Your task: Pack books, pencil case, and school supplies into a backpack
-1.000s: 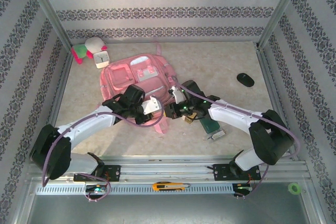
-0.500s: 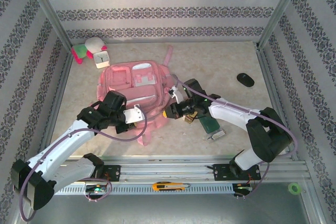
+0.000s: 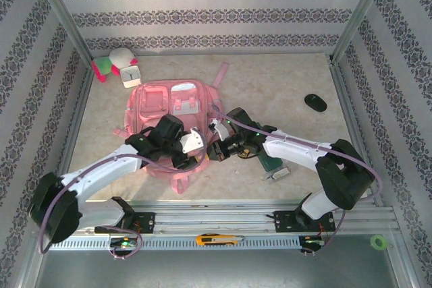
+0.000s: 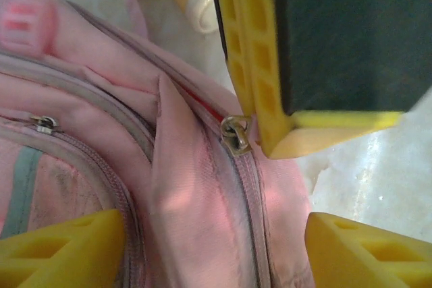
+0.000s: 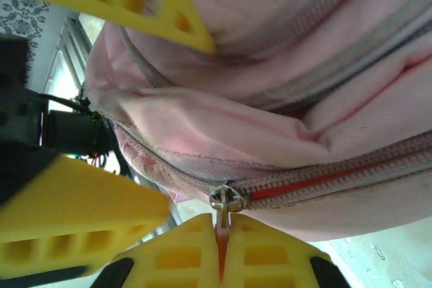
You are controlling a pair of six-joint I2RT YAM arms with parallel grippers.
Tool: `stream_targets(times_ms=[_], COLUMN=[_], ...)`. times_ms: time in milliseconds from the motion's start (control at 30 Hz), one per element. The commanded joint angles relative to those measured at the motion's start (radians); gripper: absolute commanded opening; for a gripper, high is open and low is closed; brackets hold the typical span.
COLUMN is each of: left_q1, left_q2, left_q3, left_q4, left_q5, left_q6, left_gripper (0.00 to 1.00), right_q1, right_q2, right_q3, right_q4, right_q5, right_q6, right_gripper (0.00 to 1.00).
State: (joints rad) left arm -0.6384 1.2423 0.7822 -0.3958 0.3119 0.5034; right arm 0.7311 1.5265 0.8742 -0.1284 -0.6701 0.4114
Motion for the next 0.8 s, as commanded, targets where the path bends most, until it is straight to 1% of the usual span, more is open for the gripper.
stream_targets(times_ms=[0,33,67,100,133,167,333,400,500,633,767], left_q1=[-0.008,-0.007,-0.007,-0.005,-0.005,-0.002,0.002,0.003,0.003,0.003,0.003], left_q2=[0.026,0.019,0.001,-0.023,-0.048,-0.08,-0.218,-0.265,-0.316,-0.354,-0.363], left_q3=[0.015,0.017,0.017,0.01,0.003,-0.006,-0.028,-0.034,-0.031,-0.004,-0.001], left_q4=[0.015,-0.004,-0.028,-0.047,-0.069,-0.097,-0.219,-0.244,-0.279,-0.319,-0.307], left_q5=[-0.087,-0.084,-0.079,-0.072,-0.062,-0.042,0.054,0.095,0.126,0.171,0.181], left_q6=[0.032,0.05,0.07,0.09,0.108,0.13,0.185,0.2,0.231,0.263,0.253], left_gripper=[0.49,0.38,0.21,0.08,0.02,0.0,0.0,0.0,0.0,0.0,0.0], right_q1=[0.009,-0.001,-0.017,-0.036,-0.054,-0.076,-0.195,-0.242,-0.293,-0.331,-0.337], right_q2=[-0.065,-0.067,-0.068,-0.065,-0.063,-0.058,-0.031,0.002,0.063,0.15,0.177], right_q3=[0.01,0.004,-0.005,-0.015,-0.024,-0.035,-0.056,-0.036,0.017,0.082,0.112], right_q4=[0.032,0.026,0.024,0.027,0.031,0.046,0.106,0.116,0.113,0.116,0.128], right_q5=[-0.017,-0.008,0.0,0.012,0.031,0.043,0.083,0.094,0.135,0.208,0.207], right_q6=[0.004,0.006,0.011,0.018,0.031,0.047,0.076,0.07,0.061,0.053,0.04], right_gripper=[0.0,0.0,0.0,0.0,0.0,0.0,0.0,0.0,0.0,0.0,0.0])
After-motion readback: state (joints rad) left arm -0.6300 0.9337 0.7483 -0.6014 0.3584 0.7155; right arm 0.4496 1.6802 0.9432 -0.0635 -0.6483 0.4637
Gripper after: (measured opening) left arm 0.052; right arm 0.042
